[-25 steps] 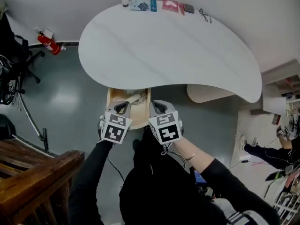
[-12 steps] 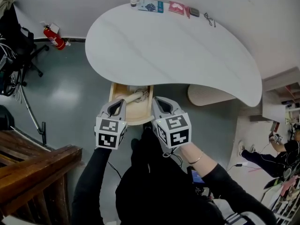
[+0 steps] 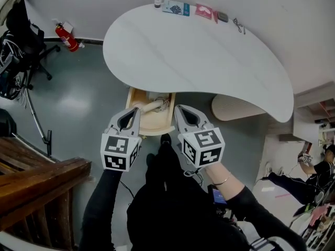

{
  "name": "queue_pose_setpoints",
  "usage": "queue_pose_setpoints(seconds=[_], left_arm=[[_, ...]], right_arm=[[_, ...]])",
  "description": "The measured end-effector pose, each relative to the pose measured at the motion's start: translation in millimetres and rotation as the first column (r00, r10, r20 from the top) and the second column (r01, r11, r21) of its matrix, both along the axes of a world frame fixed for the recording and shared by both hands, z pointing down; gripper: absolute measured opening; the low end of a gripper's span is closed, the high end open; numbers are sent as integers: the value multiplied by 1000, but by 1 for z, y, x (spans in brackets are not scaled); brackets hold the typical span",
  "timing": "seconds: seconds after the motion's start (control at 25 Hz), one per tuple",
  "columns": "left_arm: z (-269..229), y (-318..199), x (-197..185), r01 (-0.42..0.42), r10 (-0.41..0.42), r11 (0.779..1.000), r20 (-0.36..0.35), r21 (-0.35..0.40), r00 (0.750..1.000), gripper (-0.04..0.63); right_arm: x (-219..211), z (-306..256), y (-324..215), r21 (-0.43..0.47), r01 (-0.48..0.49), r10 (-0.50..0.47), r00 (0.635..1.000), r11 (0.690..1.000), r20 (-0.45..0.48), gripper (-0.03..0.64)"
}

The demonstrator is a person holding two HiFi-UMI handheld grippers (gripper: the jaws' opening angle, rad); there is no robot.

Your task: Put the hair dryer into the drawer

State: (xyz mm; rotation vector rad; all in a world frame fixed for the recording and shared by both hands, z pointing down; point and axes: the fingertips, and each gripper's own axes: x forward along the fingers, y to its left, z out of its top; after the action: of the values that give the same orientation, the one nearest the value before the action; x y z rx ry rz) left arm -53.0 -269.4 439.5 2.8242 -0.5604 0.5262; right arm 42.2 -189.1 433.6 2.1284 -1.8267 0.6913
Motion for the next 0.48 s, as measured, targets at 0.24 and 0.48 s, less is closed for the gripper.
queue_pose_setpoints(seconds=[0.24,0.48], left_arm=[[-17,3,-14,34,-34,999,-40,22,999,9],[-44,6,-24,66,-62,997,-107,41,992,9]], right_arm=[[-5,-24,2,69,1,1,1000,998,-24,1],[-13,-43,6,130,23,-20,1000,991,-21,0]])
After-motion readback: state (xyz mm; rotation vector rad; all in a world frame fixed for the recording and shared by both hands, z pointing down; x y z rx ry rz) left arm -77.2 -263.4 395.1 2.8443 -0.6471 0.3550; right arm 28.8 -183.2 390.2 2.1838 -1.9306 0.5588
